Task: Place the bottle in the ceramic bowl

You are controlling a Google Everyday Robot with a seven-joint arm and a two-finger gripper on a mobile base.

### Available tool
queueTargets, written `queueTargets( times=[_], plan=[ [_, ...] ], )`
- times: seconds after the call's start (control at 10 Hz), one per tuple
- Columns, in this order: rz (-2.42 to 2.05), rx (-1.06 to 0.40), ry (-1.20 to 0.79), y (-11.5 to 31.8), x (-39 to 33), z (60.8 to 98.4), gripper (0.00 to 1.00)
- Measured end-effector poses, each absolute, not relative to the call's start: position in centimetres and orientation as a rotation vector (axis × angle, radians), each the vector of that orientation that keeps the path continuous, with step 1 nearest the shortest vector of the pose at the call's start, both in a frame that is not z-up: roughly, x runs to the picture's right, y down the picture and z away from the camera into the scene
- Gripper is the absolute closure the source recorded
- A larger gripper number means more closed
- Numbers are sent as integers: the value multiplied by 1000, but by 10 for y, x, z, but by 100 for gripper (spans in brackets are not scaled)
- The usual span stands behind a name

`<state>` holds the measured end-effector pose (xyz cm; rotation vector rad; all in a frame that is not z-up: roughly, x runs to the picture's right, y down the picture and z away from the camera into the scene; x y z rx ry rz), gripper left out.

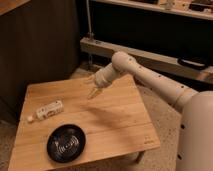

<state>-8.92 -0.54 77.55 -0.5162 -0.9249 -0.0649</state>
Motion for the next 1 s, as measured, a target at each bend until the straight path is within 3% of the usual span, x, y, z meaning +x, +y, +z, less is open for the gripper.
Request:
queueTargets(
  times=[0.4, 1.0],
  plan=[
    [-192, -454, -1063, -12, -87, 779, 35],
    [-364, -629, -949, -11, -153, 809, 35]
  ],
)
